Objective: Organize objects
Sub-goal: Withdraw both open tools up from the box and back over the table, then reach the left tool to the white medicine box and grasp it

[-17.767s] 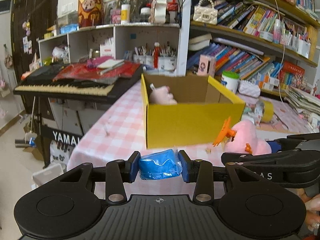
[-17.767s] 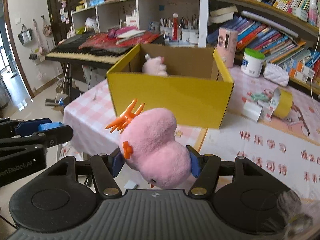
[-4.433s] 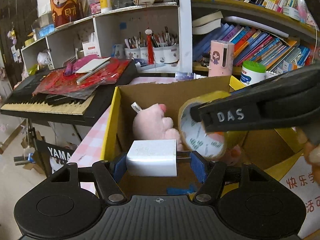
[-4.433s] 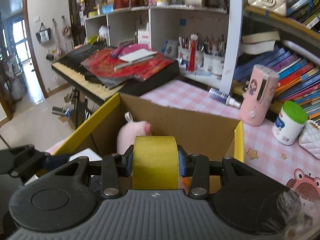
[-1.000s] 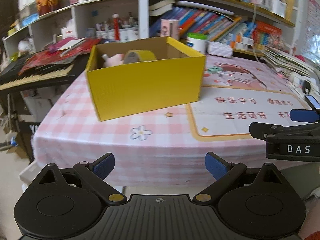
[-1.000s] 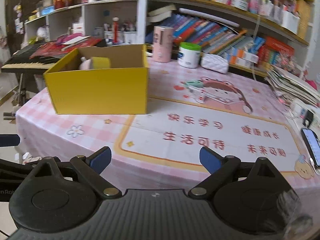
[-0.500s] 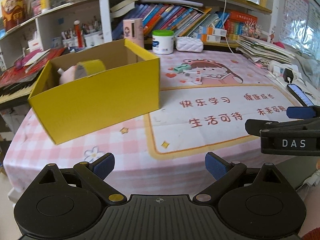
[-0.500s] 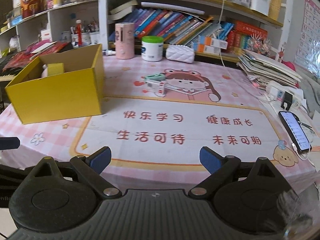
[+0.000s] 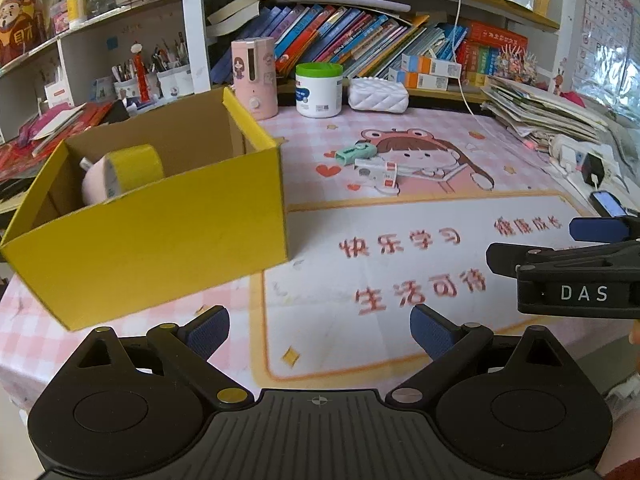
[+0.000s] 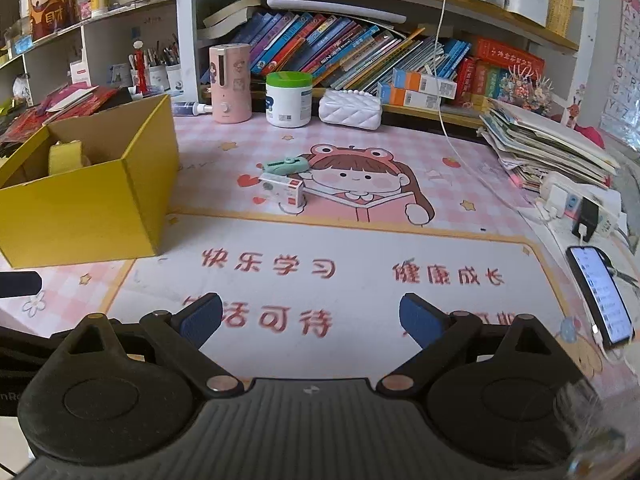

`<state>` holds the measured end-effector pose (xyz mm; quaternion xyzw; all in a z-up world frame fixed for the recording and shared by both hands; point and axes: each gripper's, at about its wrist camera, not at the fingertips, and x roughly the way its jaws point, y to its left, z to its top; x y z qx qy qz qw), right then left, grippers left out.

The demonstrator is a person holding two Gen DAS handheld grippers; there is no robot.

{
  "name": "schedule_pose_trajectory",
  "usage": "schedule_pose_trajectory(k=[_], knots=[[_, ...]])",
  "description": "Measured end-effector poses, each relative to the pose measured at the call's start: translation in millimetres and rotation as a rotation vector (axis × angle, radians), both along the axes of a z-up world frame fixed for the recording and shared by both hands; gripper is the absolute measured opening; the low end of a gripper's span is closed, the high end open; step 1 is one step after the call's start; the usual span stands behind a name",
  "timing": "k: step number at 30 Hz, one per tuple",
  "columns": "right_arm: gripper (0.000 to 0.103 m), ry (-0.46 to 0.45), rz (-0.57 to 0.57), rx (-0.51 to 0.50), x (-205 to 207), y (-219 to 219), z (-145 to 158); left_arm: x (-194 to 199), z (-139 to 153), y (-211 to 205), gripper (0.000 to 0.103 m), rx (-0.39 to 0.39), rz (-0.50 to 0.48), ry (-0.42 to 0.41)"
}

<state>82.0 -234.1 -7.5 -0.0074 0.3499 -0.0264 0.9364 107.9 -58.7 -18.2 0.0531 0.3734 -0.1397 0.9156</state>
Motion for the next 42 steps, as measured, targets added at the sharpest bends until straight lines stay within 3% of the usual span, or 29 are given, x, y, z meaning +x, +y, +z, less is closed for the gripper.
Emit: schedule_pose_trajectory(k=[15, 31, 42], knots=[[0.096, -0.018, 0.067, 0.018, 74.5, -68.5, 8.0, 57.0, 4.1, -65.8, 0.098, -0.008, 0.081, -0.021], [0.096, -0.016, 0.165, 0.098, 144.7, -111.0, 0.9, 96.0, 2.5, -101.3, 0.098, 0.041, 0.161, -0.024], [0.096, -0.026, 0.167, 0.100, 171.5, -131.5, -1.7, 145.5, -26.9, -130.6, 0.098, 0.067, 0.143, 0.004]])
